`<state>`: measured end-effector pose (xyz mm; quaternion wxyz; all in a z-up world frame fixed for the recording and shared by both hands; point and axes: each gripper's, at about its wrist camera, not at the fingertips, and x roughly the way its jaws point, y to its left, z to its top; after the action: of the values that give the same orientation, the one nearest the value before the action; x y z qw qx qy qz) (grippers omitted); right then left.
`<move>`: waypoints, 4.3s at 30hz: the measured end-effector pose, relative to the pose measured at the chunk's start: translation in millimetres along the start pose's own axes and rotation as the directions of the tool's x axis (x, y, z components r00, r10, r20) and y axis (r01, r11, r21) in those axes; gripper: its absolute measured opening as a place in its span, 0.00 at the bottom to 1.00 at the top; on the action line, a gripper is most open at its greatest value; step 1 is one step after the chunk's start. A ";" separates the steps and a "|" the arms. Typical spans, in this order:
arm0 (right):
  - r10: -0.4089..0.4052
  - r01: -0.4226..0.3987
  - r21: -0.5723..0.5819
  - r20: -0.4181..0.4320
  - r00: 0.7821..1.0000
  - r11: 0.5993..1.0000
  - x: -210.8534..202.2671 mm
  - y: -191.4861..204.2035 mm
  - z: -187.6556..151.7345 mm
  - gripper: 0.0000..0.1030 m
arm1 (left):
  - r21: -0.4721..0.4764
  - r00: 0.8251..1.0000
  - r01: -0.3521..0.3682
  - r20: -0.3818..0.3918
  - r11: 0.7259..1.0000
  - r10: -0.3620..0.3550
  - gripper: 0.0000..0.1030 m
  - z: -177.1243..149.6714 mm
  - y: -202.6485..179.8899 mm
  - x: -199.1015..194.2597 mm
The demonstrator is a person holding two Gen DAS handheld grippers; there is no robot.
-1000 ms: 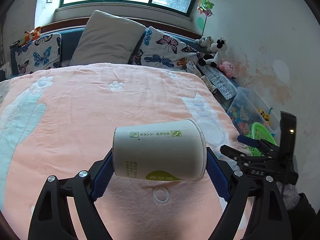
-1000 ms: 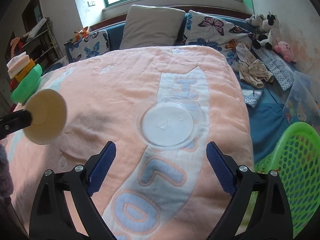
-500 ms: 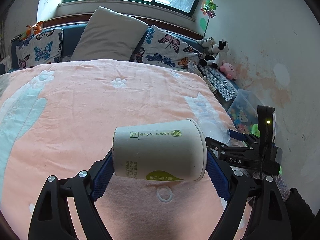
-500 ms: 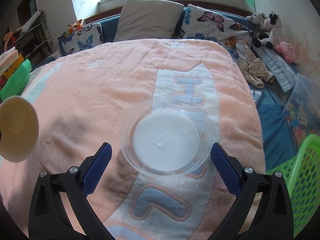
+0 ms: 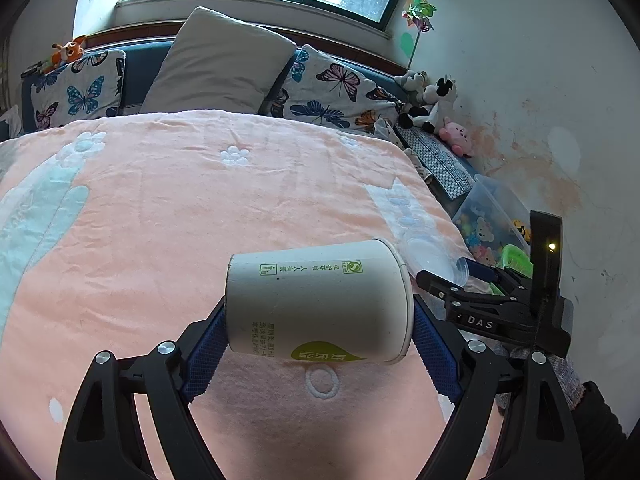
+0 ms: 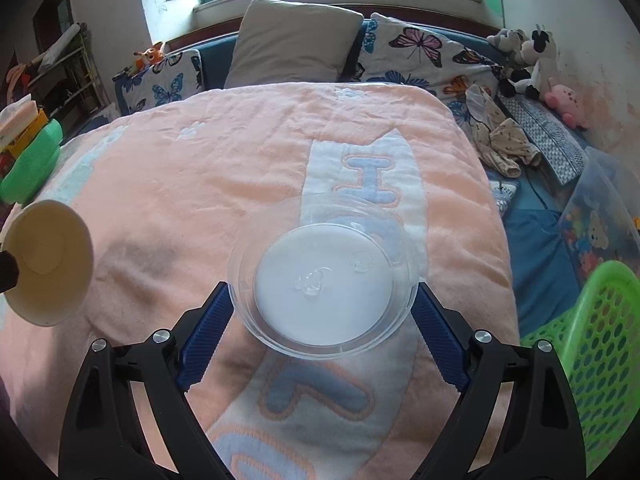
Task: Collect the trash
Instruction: 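Grasp the clear round lid with the right tool while the left tool holds the white cup, then carry the clear lid over the green basket and open the right tool, then carry the white paper cup toward the green basket with the left tool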
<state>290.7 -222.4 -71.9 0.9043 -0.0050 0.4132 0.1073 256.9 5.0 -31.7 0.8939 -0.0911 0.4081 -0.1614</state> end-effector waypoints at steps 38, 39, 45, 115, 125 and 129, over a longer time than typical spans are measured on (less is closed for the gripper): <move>-0.141 0.109 0.262 0.104 0.985 0.959 -160.6 -113.0 -105.7 0.85 | 0.185 0.985 0.168 -0.054 0.968 -0.161 0.80 -28.0 -152.1 1.1; -0.145 0.113 0.268 0.101 0.984 0.957 -161.0 -116.2 -108.0 0.85 | 0.188 0.985 0.170 -0.056 0.967 -0.162 0.80 -28.8 -154.5 1.8; -0.163 0.127 0.287 0.104 0.981 0.949 -165.5 -131.3 -113.9 0.85 | 0.199 0.984 0.172 -0.071 0.965 -0.161 0.80 -28.6 -164.9 8.3; -0.214 0.129 0.440 0.149 0.965 0.889 -225.7 -173.9 -174.4 0.90 | 0.288 0.948 0.274 -0.241 0.918 -0.207 0.83 -40.9 -287.4 84.0; -0.163 0.075 0.447 0.162 0.973 0.892 -217.4 -151.6 -177.3 0.90 | 0.269 0.950 0.278 -0.222 0.922 -0.222 0.83 -54.4 -271.1 69.8; -0.160 0.065 0.468 0.167 0.973 0.882 -217.9 -151.5 -182.1 0.90 | 0.269 0.959 0.253 -0.195 0.929 -0.205 0.83 -68.6 -264.8 67.8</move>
<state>46.4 -429.6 -40.8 0.9215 0.1954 0.3325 -0.0465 189.7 -268.4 -45.8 0.8360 0.0078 0.4383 -0.3301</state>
